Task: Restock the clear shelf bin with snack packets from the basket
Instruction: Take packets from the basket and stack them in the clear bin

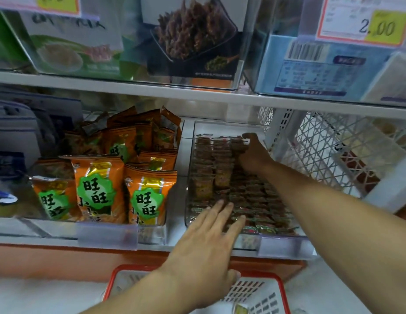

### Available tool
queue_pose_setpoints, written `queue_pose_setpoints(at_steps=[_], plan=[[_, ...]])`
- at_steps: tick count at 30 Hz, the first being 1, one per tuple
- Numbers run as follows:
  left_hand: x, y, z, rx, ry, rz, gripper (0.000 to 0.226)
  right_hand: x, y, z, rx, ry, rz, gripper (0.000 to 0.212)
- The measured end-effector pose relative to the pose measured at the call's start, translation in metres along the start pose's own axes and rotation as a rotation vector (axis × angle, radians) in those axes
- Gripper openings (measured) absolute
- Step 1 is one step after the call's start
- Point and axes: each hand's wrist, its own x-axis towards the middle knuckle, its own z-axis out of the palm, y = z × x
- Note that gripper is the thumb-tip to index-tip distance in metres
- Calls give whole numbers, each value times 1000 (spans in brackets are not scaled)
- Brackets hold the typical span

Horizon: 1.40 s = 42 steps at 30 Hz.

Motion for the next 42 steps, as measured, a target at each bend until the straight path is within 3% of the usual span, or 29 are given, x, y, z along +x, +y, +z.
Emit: queue_pose_setpoints(at_steps=[2,9,12,17,19,22,24,25,27,29,30,32,34,36,39,42], plan=[[1,0,1,12,3,5,95,-2,-3,0,13,-8,6,76],[1,2,-1,16,10,-4,92,-8,-6,-1,-238,-55,-104,50],[1,2,0,9,13,-12,93,-10,-2,-1,-178,-30,-181,46],[-3,7,-13,-100,54,-35,101,-25,-7,-12,-78,89,-118,67],[-9,12,-18,-121,128,-13,95,-39,-18,-21,-37,169,-136,55],[-28,15,-20,-117,248,63,66,-85,-44,-25,97,454,-320,35],[-42,15,-11,-165,161,55,45,-134,-56,-17,227,641,-597,28],[-48,13,-2,-174,70,33,40,-161,-54,-6,259,647,-776,27],[-56,4,30,-131,-175,-22,42,-209,-32,29,237,499,-1027,24],[-66,-11,74,-90,-448,-98,54,-244,11,74,69,232,-974,19],[-72,-21,100,-97,-564,-150,60,-256,37,96,-72,41,-821,17],[-92,-43,151,-136,-719,-279,71,-276,96,136,-343,-451,-317,22],[-117,-63,193,-132,-784,-388,74,-296,158,167,-393,-783,70,27],[-142,-79,229,-108,-799,-442,72,-315,204,185,-426,-804,231,32],[-163,-89,272,-48,-797,-410,67,-333,253,200,-607,-750,320,43],[-166,-85,307,-38,-762,-333,63,-343,283,206,-869,-868,237,49]])
